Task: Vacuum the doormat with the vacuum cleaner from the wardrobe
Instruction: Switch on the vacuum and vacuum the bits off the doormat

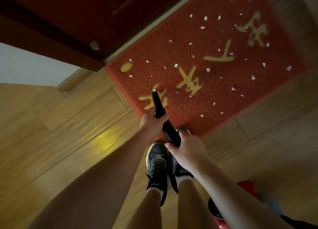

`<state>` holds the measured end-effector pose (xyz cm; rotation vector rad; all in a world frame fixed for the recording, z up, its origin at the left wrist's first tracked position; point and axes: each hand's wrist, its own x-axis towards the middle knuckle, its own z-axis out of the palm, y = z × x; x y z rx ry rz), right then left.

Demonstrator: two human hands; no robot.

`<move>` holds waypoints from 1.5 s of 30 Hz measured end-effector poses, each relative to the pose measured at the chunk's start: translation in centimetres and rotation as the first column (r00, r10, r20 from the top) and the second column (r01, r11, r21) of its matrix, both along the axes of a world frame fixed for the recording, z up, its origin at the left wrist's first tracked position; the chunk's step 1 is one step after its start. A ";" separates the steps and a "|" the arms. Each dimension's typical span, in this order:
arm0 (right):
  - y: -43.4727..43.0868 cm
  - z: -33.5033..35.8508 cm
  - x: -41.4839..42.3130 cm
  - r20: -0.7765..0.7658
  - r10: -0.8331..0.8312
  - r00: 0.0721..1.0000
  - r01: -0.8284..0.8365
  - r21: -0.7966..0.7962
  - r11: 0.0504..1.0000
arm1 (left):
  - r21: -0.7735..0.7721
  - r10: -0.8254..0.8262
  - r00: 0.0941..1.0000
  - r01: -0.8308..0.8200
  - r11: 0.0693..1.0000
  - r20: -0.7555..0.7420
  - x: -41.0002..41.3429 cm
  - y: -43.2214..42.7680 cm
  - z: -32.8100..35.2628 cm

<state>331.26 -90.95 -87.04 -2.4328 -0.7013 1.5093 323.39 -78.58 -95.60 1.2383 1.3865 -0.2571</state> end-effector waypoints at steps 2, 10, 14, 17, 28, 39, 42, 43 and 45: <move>0.3 0.1 0.4 0.006 0.000 1.000 0.000 0.006 1.000 | 0.011 0.007 1.000 -0.007 1.000 -0.008 0.4 0.1 -0.1; 1.0 0.0 2.2 0.005 0.025 1.000 -0.025 -0.015 1.000 | 0.027 0.047 0.998 -0.046 0.999 -0.039 1.9 0.3 -0.7; 1.5 0.0 3.2 -0.013 0.038 0.999 -0.038 -0.018 0.999 | 0.028 0.085 0.995 -0.084 0.996 -0.047 2.5 0.6 -0.8; 2.0 -0.1 3.8 -0.020 0.055 0.998 -0.056 -0.009 0.998 | 0.027 0.102 0.994 -0.101 0.995 -0.045 2.9 1.1 -0.7; 4.3 -0.8 5.2 0.024 0.044 0.999 -0.045 0.023 0.999 | 0.066 0.058 0.998 -0.055 0.996 -0.040 4.8 4.1 -1.1; 5.8 -1.1 3.9 0.054 0.046 0.997 -0.049 0.053 0.997 | 0.064 0.081 0.995 -0.078 0.995 -0.050 3.4 5.6 -1.0; 6.6 -1.2 3.2 0.042 0.046 0.998 -0.049 0.058 0.997 | 0.072 0.090 0.994 -0.086 0.994 -0.066 2.6 6.5 -1.0; 6.9 -1.3 3.0 0.044 0.052 0.998 -0.054 0.057 0.997 | 0.077 0.093 0.993 -0.087 0.993 -0.071 2.4 6.8 -0.9; 7.6 -1.4 2.5 0.049 0.065 0.997 -0.068 0.057 0.996 | 0.090 0.094 0.992 -0.086 0.992 -0.081 1.8 7.4 -0.8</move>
